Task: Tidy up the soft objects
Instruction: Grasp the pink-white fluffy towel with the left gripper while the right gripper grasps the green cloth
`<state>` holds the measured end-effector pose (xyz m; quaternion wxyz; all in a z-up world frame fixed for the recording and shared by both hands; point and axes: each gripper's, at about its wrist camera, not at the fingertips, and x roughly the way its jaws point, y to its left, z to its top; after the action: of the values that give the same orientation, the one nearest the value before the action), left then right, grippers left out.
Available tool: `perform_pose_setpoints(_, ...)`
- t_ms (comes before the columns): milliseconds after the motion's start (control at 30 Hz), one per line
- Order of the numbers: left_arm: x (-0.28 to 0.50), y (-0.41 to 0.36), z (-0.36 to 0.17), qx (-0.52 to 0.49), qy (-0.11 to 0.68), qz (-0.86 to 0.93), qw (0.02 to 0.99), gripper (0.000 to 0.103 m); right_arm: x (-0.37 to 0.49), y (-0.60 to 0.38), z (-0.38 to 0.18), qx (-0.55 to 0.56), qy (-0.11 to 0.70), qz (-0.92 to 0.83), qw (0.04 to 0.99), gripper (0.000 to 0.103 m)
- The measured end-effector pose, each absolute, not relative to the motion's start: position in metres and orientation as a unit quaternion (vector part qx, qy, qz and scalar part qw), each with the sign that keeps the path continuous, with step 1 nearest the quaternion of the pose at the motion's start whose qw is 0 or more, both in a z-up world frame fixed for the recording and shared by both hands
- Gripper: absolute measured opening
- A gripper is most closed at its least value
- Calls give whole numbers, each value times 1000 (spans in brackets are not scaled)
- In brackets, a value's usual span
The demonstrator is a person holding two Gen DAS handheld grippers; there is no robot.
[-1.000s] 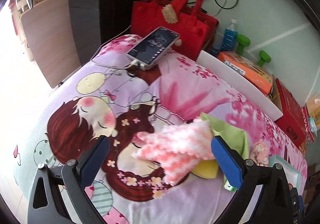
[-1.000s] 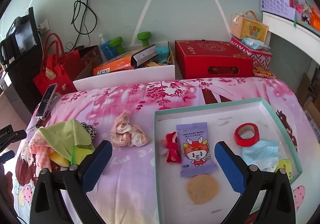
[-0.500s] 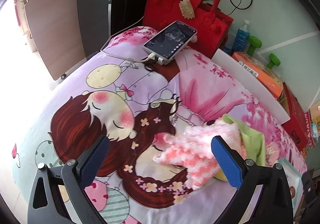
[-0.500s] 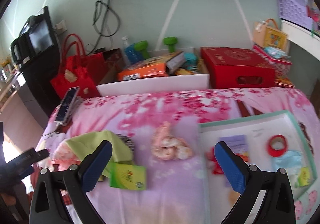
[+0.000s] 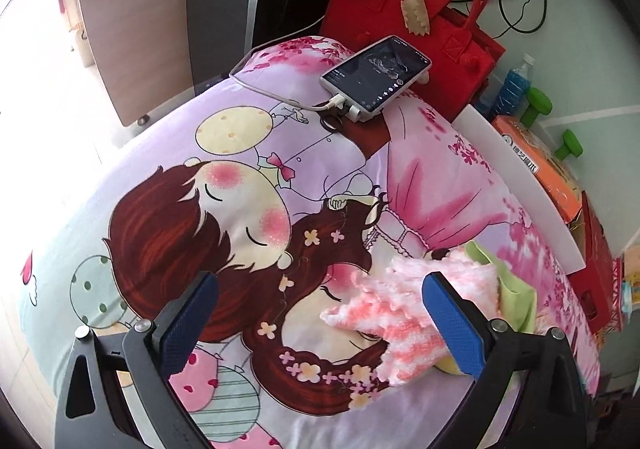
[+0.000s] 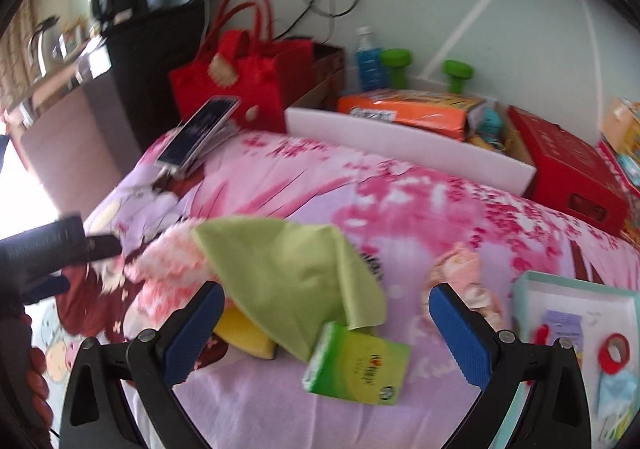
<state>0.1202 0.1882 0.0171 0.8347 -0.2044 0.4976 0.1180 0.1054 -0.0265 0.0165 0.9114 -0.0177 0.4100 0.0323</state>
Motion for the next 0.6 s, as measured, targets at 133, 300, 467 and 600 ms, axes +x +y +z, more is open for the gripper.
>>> perform_pose_setpoints(133, 122, 187, 18, -215, 501, 115, 830, 101, 110, -16, 2, -37, 423, 48, 904, 103)
perform_pose_setpoints(300, 125, 180, 20, -221, 504, 102, 829, 101, 117, -24, -11, -32, 431, 30, 901, 103)
perform_pose_setpoints(467, 129, 168, 20, -223, 508, 82, 828, 101, 120, -42, -10, -1, 428, 14, 903, 103)
perform_pose_setpoints(600, 134, 157, 17, -228, 514, 61, 825, 101, 121, -51, -11, 11, 430, 5, 903, 103)
